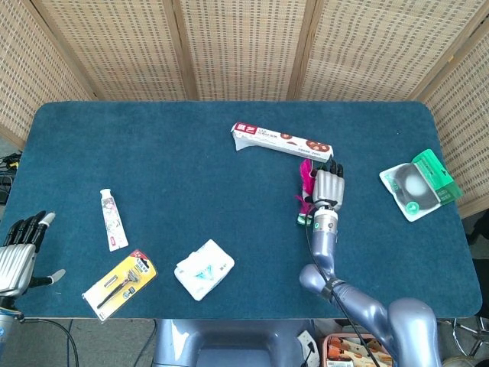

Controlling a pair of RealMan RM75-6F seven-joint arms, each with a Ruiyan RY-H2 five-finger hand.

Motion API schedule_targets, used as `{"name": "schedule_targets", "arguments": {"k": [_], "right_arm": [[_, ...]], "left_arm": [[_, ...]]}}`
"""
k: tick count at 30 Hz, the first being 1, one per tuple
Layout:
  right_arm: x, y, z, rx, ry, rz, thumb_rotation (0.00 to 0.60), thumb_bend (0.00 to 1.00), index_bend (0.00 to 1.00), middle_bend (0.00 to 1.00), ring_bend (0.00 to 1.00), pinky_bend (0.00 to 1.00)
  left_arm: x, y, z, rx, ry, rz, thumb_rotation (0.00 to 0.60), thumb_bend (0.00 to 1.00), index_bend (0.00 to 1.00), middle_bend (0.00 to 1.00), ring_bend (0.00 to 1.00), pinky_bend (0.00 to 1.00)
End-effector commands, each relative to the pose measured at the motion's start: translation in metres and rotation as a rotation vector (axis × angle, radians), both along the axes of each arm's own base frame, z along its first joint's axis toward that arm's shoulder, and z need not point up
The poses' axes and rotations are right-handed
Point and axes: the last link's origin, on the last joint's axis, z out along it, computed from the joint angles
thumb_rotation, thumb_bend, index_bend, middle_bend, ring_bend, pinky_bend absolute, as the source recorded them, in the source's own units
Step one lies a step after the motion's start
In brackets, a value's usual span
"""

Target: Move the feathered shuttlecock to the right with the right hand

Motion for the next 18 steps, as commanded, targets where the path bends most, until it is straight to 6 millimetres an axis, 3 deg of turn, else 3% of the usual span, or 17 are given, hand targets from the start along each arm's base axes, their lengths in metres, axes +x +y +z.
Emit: {"name": "schedule_targets", "arguments": {"k": [1,7,18], "right_arm": [[0.000,0.001,0.001,-0.001,-0.006,-0.001,0.600,0.36,0.54,0.26,0.00,0.00],[0.002,0.001,0.005,-0.007,-0.019,0.004,0.600,0.43,0.55,0.26,0.00,0.00],[0.004,0.007,0.020,-0.028,-0.030,0.012,0.600,0.43,0.55,0.26,0.00,0.00]], "left_arm": [[0.000,0.000,0.000,0.000,0.000,-0.002,0.600,0.00,0.00,0.00,0.00,0.00],[0.001,0.000,0.000,0.001,-0.001,-0.004,0.600,0.00,0.00,0.00,0.00,0.00],[0.004,-0.003,0.001,0.003,-0.004,-0.017,0.600,0.00,0.00,0.00,0.00,0.00]]}}
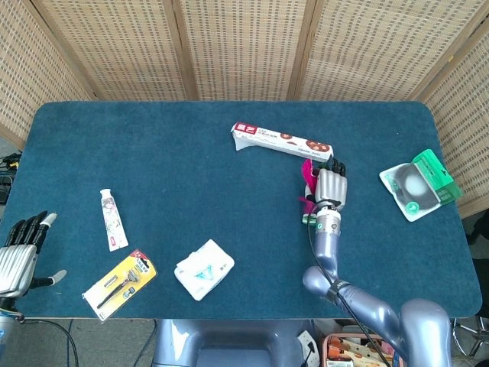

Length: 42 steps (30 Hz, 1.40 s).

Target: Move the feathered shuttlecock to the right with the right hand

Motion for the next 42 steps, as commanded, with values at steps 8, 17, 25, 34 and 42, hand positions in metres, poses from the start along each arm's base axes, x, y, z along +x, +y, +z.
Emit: {"name": "schedule_targets", "arguments": {"k": [8,17,25,34,42], "right_arm": [[0.008,0.007,0.027,-0.071,-0.021,0.049,0.600,0.43,0.55,0.27,0.00,0.00],[0.004,0.028,0.048,-0.133,-0.056,0.078,0.600,0.43,0.58,0.29,0.02,0.00],[0.006,0.037,0.067,-0.187,-0.068,0.097,0.600,0.43,0.58,0.30,0.02,0.00],[-0.007,0.050,0.069,-0.160,-0.061,0.062,0.600,0.43,0.58,0.30,0.02,0.00],[-0.013,0.055,0.072,-0.163,-0.081,0.041,0.600,0.43,0.58,0.30,0.02,0.00]], "left_arm": [[0.004,-0.002,0.001,0.000,-0.003,-0.014,0.600,0.00,0.00,0.00,0.00,0.00],[0.008,-0.006,0.000,-0.007,-0.008,-0.033,0.600,0.00,0.00,0.00,0.00,0.00],[0.012,-0.009,0.002,-0.001,-0.013,-0.054,0.600,0.00,0.00,0.00,0.00,0.00],[0.017,-0.013,0.003,-0.004,-0.025,-0.073,0.600,0.00,0.00,0.00,0.00,0.00],[0.019,-0.015,0.004,-0.002,-0.026,-0.082,0.600,0.00,0.00,0.00,0.00,0.00]]}}
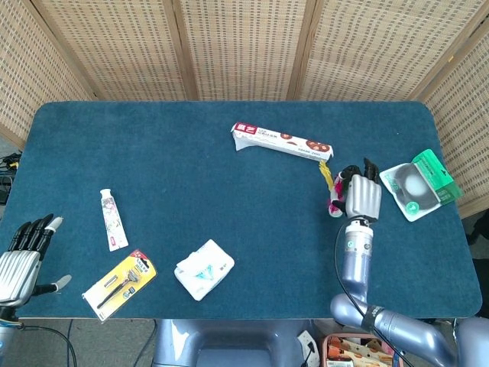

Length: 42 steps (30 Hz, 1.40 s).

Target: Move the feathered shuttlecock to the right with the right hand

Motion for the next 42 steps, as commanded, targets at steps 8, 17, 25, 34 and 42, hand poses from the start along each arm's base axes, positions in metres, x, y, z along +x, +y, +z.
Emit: {"name": "schedule_targets", "arguments": {"k": [8,17,25,34,42], "right_arm": [[-0.014,0.007,0.000,0.016,-0.001,-0.048,0.600,0.43,0.58,0.30,0.02,0.00],[-0.019,0.011,0.004,0.020,-0.003,-0.039,0.600,0.40,0.43,0.13,0.00,0.00],[0.002,0.006,0.031,-0.029,0.021,0.045,0.600,0.35,0.25,0.00,0.00,0.00],[-0.002,0.032,0.068,-0.024,0.123,0.101,0.600,0.33,0.19,0.00,0.00,0.00],[-0.036,0.083,0.106,-0.013,0.224,0.139,0.600,0.28,0.05,0.00,0.00,0.00]], "left_arm": [[0.001,-0.001,-0.001,-0.001,0.003,-0.005,0.600,0.00,0.00,0.00,0.00,0.00],[0.003,-0.002,-0.001,-0.004,0.004,-0.010,0.600,0.00,0.00,0.00,0.00,0.00],[0.003,-0.002,0.000,0.002,0.004,-0.010,0.600,0.00,0.00,0.00,0.00,0.00],[-0.001,-0.001,0.003,0.010,0.002,0.004,0.600,0.00,0.00,0.00,0.00,0.00],[-0.005,0.001,0.003,0.012,0.015,0.023,0.600,0.00,0.00,0.00,0.00,0.00]]}}
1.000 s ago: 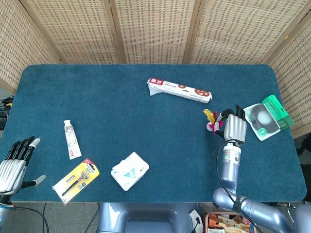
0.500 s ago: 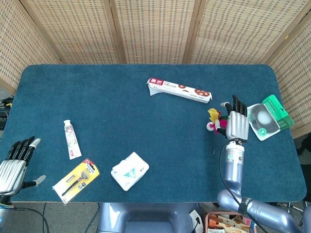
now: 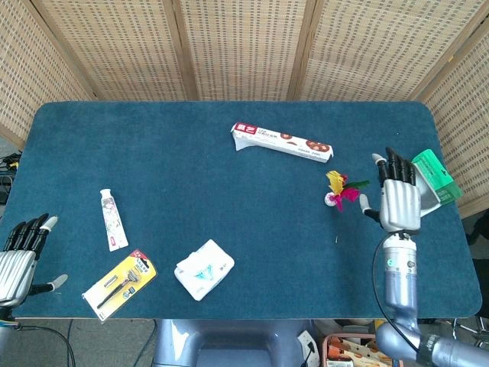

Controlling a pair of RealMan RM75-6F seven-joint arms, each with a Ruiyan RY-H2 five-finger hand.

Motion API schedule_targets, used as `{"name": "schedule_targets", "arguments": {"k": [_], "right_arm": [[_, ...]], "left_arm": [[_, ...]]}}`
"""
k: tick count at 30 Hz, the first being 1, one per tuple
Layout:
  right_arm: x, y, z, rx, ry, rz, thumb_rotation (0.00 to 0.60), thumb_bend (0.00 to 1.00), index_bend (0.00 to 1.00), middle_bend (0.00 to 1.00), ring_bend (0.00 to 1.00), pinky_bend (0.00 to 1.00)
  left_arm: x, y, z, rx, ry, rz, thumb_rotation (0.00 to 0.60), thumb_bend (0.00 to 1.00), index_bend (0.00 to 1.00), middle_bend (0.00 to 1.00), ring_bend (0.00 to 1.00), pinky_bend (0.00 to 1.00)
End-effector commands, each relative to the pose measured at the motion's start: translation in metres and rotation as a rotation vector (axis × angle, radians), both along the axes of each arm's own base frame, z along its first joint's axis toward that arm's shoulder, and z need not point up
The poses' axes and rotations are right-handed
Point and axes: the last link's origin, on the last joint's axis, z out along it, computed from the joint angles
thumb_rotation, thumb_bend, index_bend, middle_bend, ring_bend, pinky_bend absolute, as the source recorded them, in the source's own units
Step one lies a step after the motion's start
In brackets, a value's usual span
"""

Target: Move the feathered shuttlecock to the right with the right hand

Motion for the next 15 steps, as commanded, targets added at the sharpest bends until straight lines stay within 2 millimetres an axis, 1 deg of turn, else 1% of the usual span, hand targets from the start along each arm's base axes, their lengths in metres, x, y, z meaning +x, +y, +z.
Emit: {"name": "schedule_targets", "arguments": {"k": [1,3,6,8,12,15], "right_arm": [[-0.026,0.048,0.024,-0.017,0.055,0.016,0.600,0.27,0.05,0.00,0.00,0.00],[-0.037,0.068,0.030,-0.023,0.062,0.033,0.600,0.23,0.03,0.00,0.00,0.00],[-0.055,0.094,0.032,0.001,0.090,0.027,0.600,0.18,0.00,0.00,0.00,0.00],[-0.060,0.102,0.032,0.016,0.103,0.028,0.600,0.16,0.00,0.00,0.00,0.00],[-0.076,0.126,0.027,0.076,0.168,0.030,0.600,0.15,0.00,0.00,0.00,0.00],[-0.081,0.137,0.021,0.119,0.180,0.037,0.600,0.15,0.00,0.00,0.00,0.00]], "left_arm": [[-0.001,0.001,0.000,0.001,0.013,0.004,0.600,0.00,0.00,0.00,0.00,0.00],[-0.001,0.000,-0.001,0.003,0.021,0.005,0.600,0.00,0.00,0.00,0.00,0.00],[-0.003,0.000,-0.001,0.004,0.033,0.011,0.600,0.00,0.00,0.00,0.00,0.00],[-0.003,0.000,-0.001,0.005,0.037,0.014,0.600,0.00,0.00,0.00,0.00,0.00],[-0.006,0.002,-0.002,0.004,0.047,0.025,0.600,0.00,0.00,0.00,0.00,0.00],[-0.006,0.002,-0.003,-0.001,0.053,0.025,0.600,0.00,0.00,0.00,0.00,0.00]]}}
